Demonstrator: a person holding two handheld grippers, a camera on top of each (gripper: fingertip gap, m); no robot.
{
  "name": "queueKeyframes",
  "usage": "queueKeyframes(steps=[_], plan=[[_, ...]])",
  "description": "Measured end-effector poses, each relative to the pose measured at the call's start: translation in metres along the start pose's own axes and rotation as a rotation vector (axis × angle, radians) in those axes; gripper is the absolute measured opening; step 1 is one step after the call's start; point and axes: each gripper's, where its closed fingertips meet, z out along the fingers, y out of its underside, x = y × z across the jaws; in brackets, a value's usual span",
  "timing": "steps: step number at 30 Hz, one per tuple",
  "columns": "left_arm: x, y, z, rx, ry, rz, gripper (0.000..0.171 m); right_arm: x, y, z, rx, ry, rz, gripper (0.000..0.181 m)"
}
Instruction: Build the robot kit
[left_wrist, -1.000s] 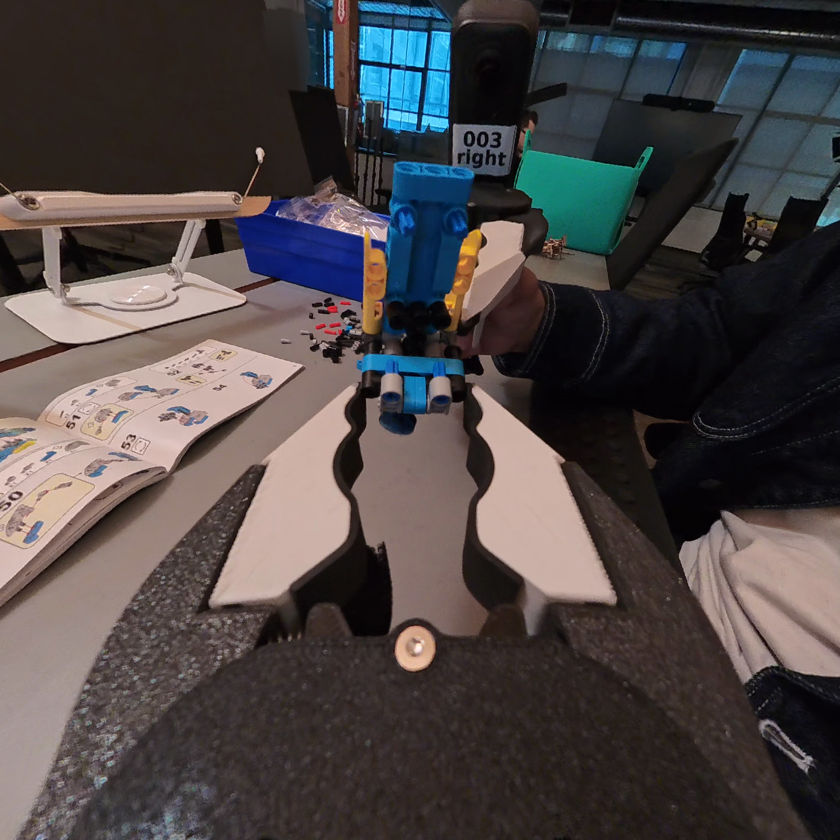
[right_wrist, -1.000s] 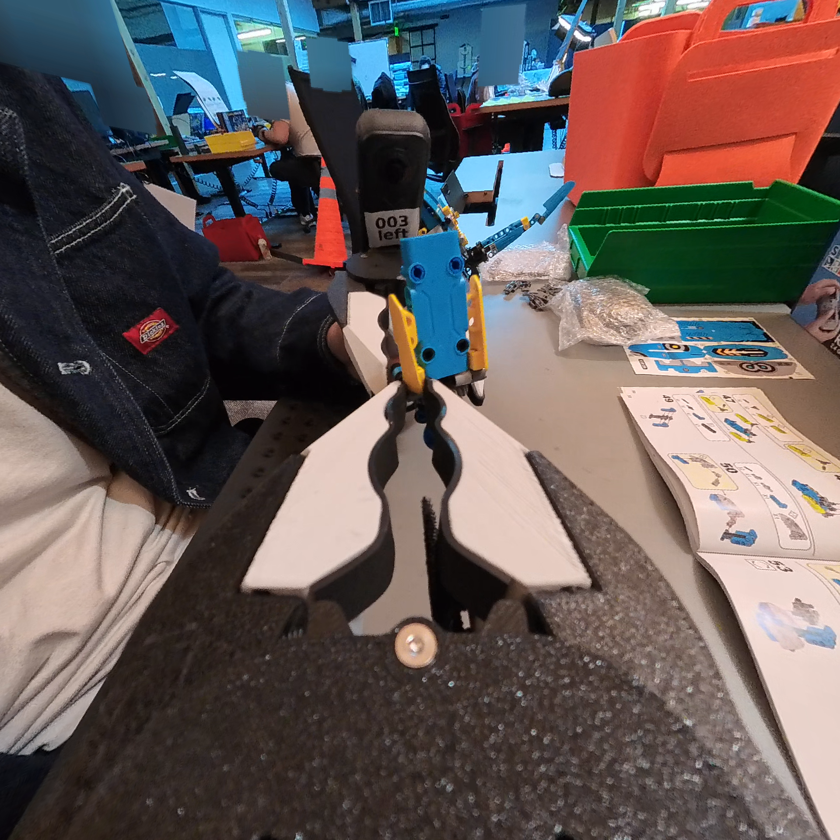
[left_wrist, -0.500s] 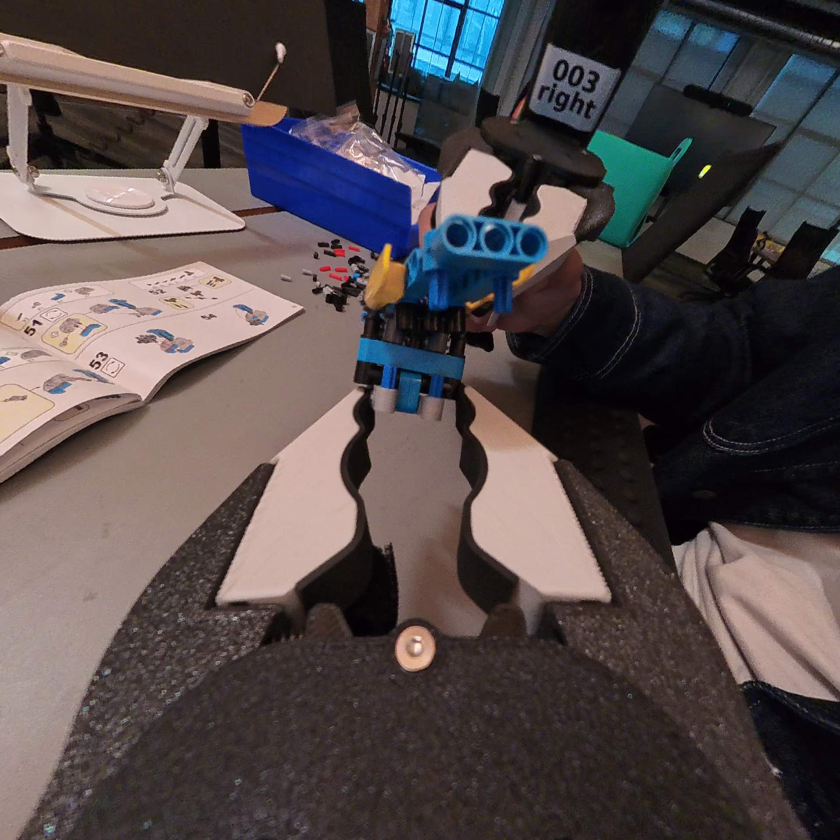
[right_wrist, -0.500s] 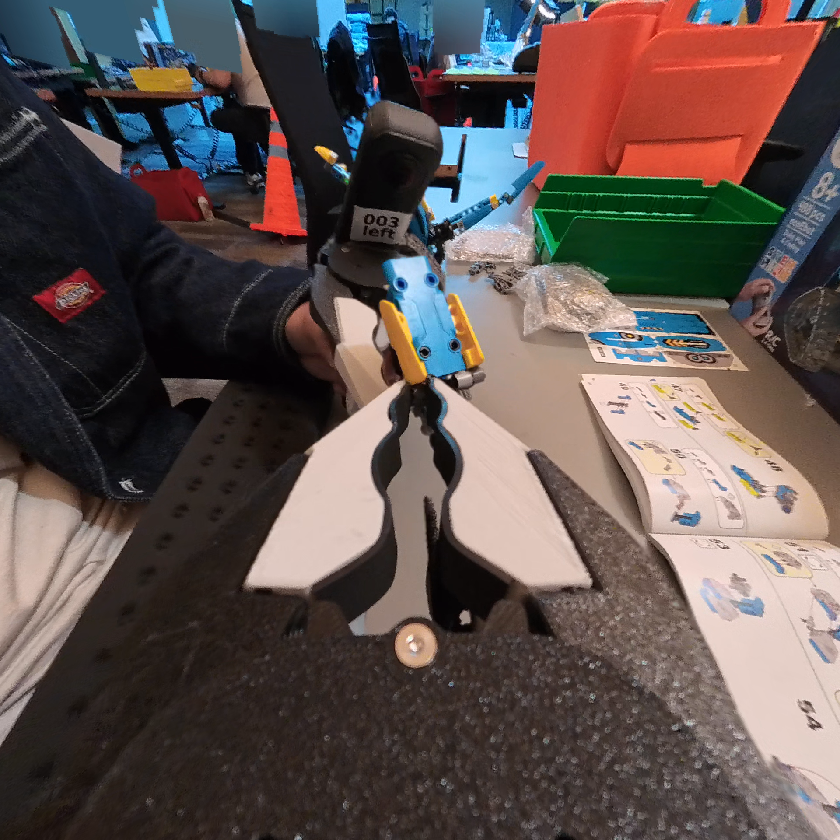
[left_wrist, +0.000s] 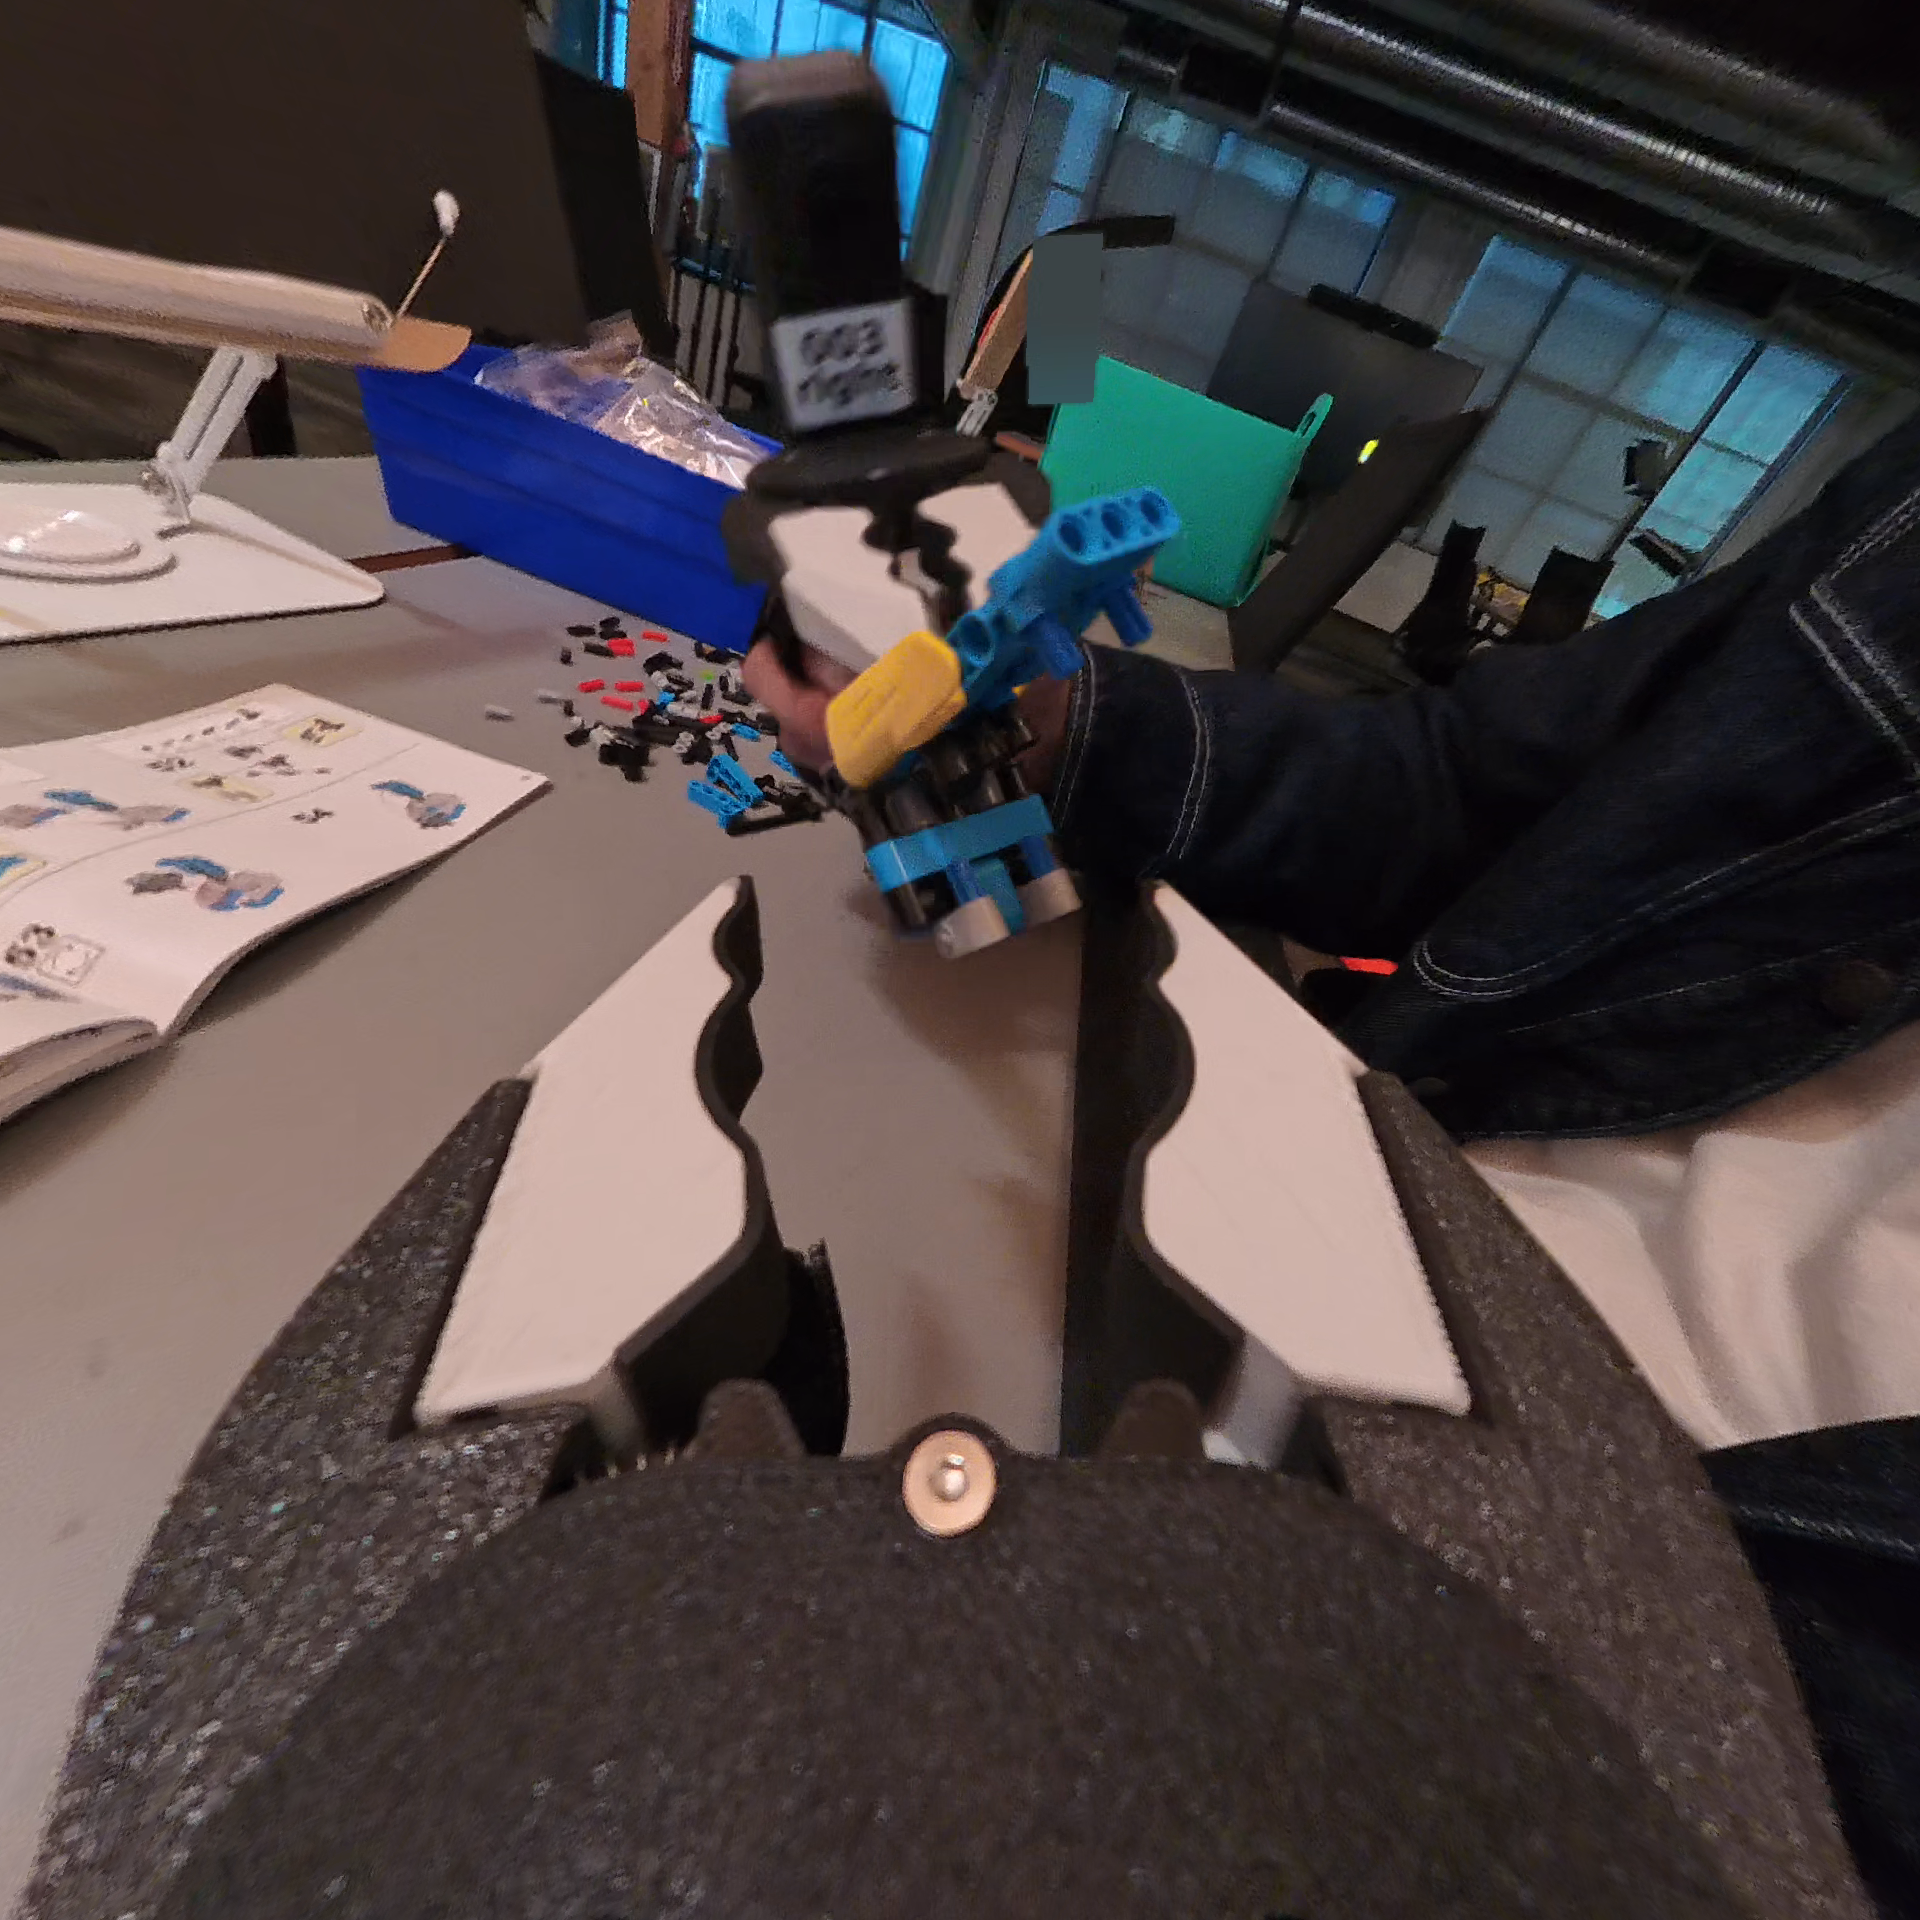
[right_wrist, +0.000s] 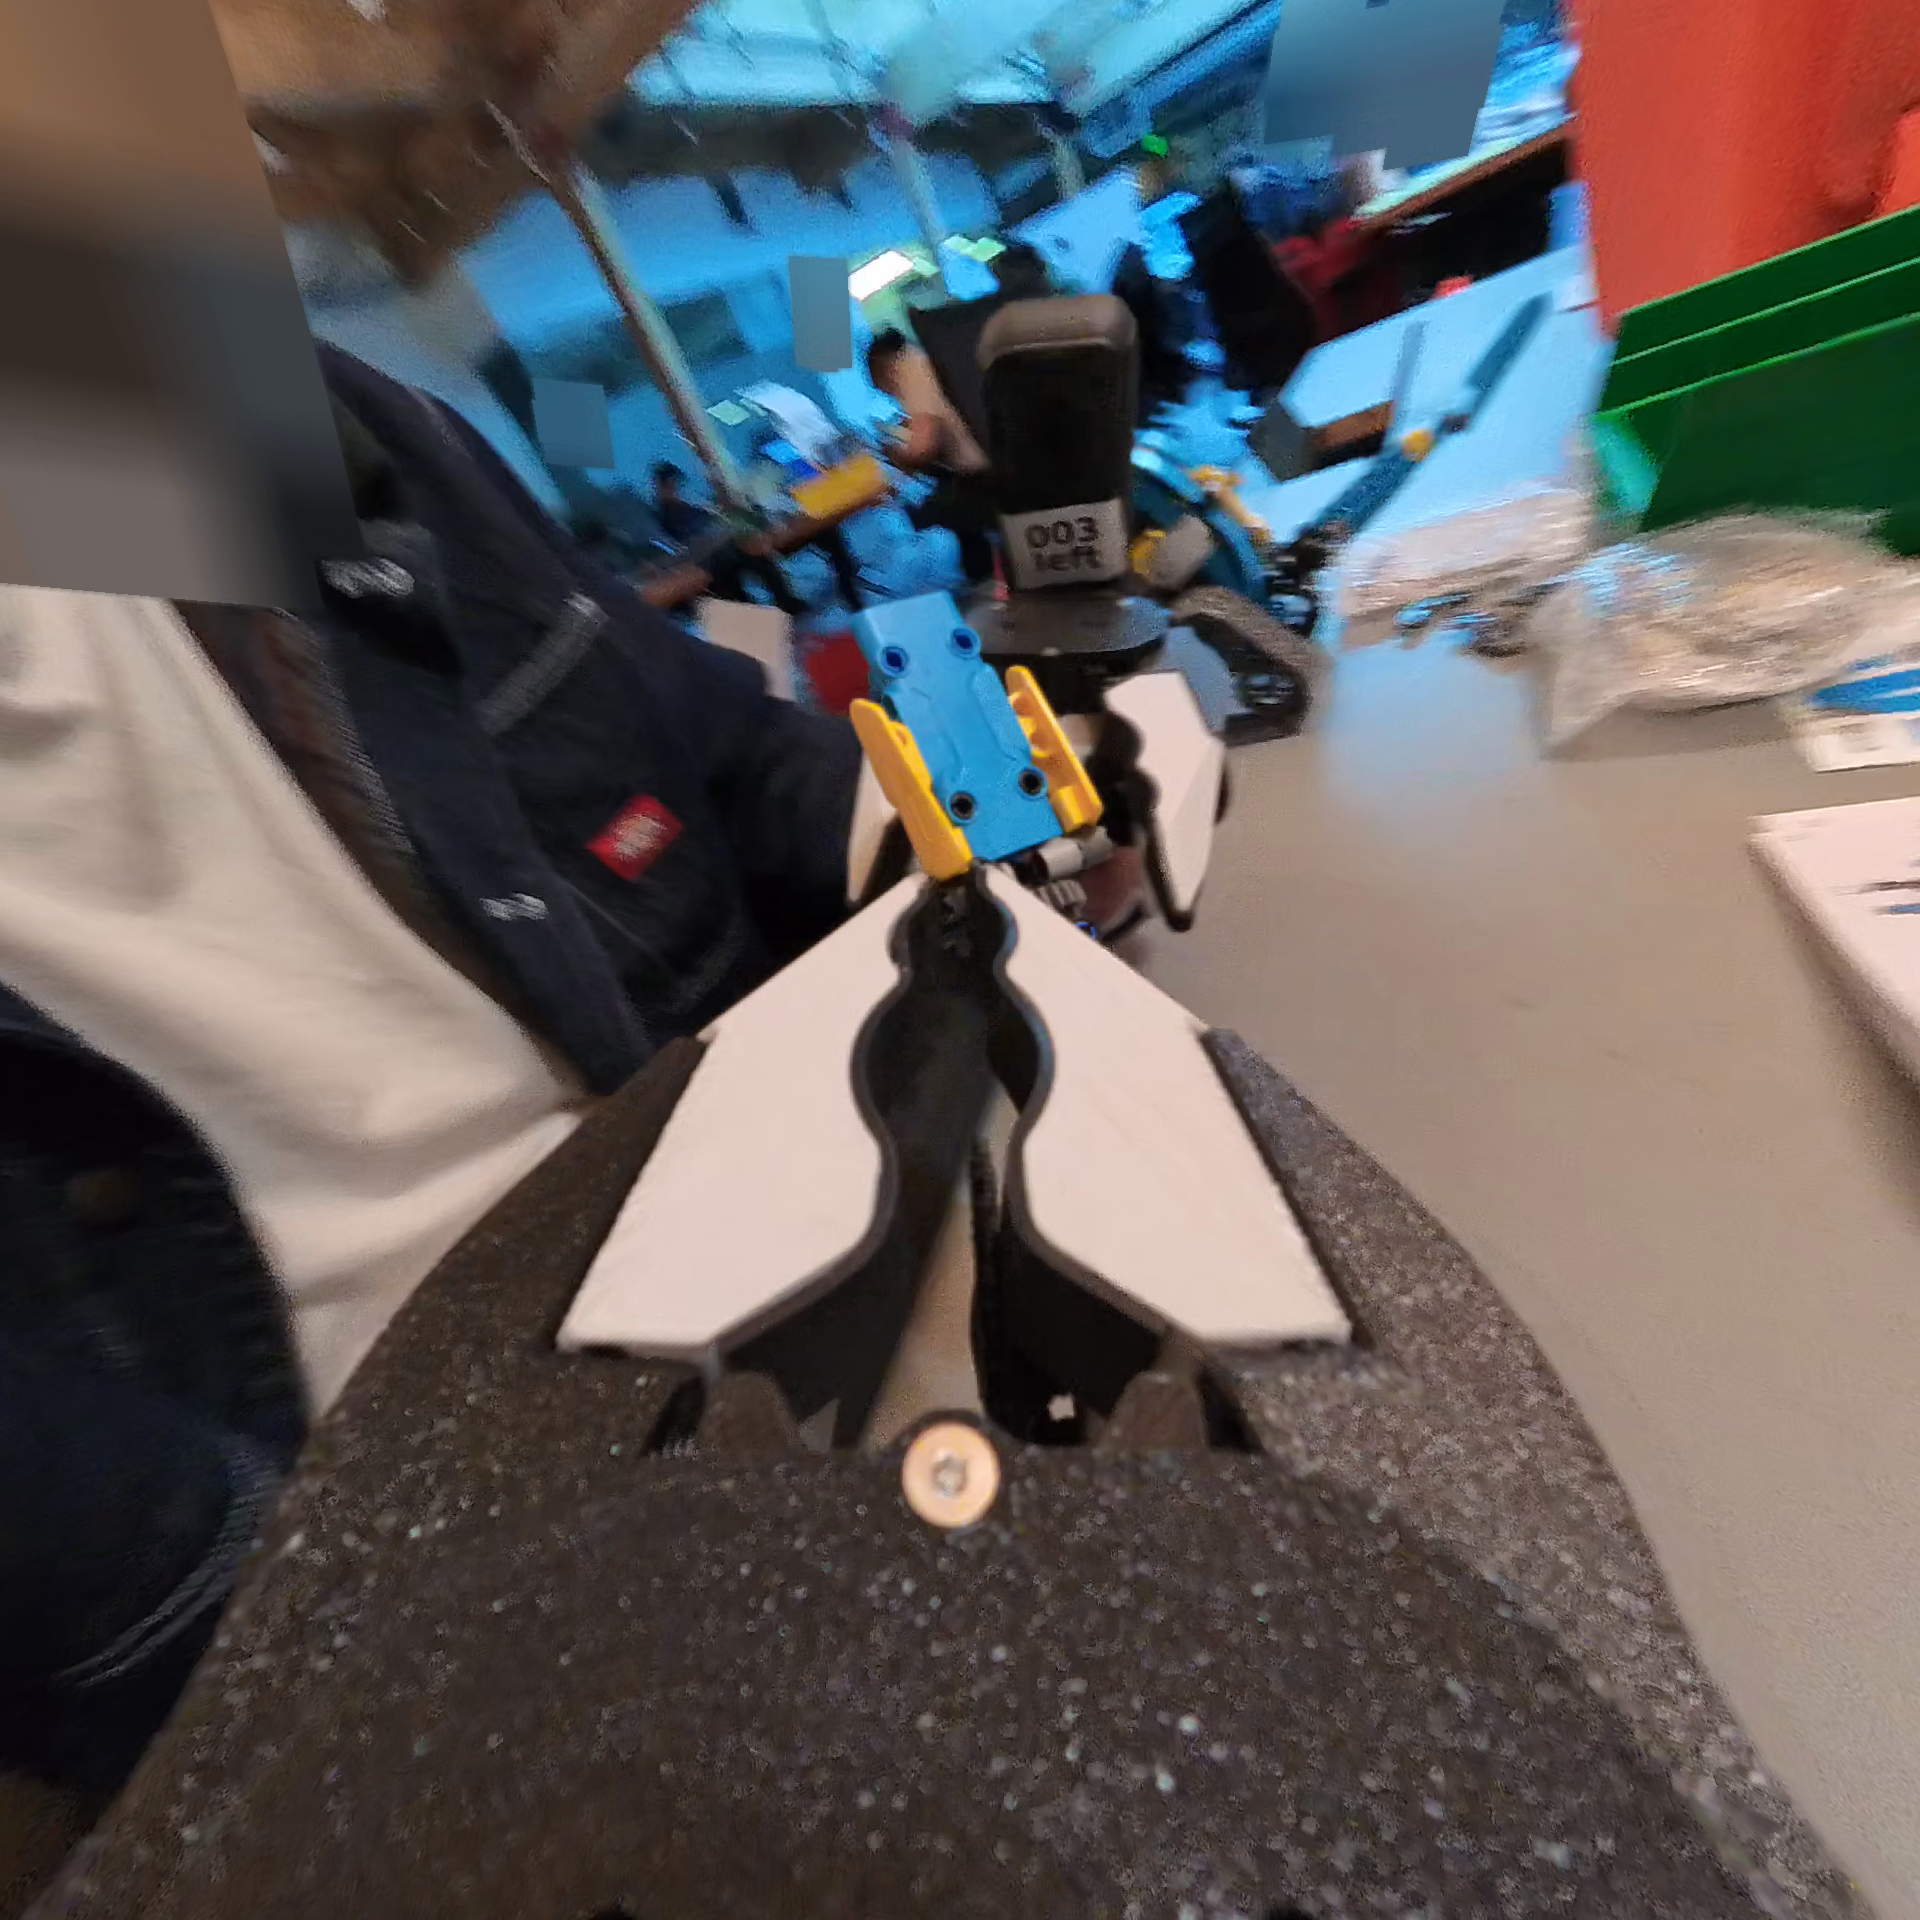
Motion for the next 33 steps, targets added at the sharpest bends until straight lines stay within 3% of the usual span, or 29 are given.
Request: queueKeyframes(steps=[7,9,11,15,18,22,25,28,30,33], plan=[[0.007,0.001,0.01,-0.035,-0.093,0.175,0.072,-0.005,0.002,-0.007,0.177,-0.242,0.215,0.0],[0.006,0.0,0.01,-0.03,-0.116,0.2,0.061,-0.002,0.008,-0.005,0.154,-0.236,0.227,0.0],[-0.008,0.008,0.009,-0.066,-0.177,0.197,0.041,0.011,0.011,-0.001,0.152,-0.157,0.213,0.0],[-0.022,0.03,0.008,-0.178,-0.203,0.145,0.031,0.031,0.036,0.004,0.0,-0.01,0.17,0.0],[-0.025,0.046,0.003,-0.258,-0.194,0.124,0.034,0.049,0.051,-0.006,-0.095,0.162,0.131,0.0],[-0.013,0.066,-0.005,-0.403,-0.132,0.227,0.055,0.048,0.039,-0.034,-0.105,0.428,-0.01,0.001],[-0.021,0.074,-0.007,-0.492,-0.161,0.313,0.054,0.036,0.066,-0.045,-0.292,0.6,-0.155,0.027],[-0.027,0.076,0.002,-0.516,-0.132,0.218,0.058,0.031,0.111,-0.043,-0.473,0.675,-0.095,0.061],[-0.036,0.076,0.007,-0.525,-0.133,0.161,0.06,0.03,0.128,-0.029,-0.48,0.683,0.028,0.079],[-0.04,0.08,0.008,-0.545,-0.125,0.105,0.064,0.03,0.127,-0.019,-0.4,0.79,0.153,0.077]])
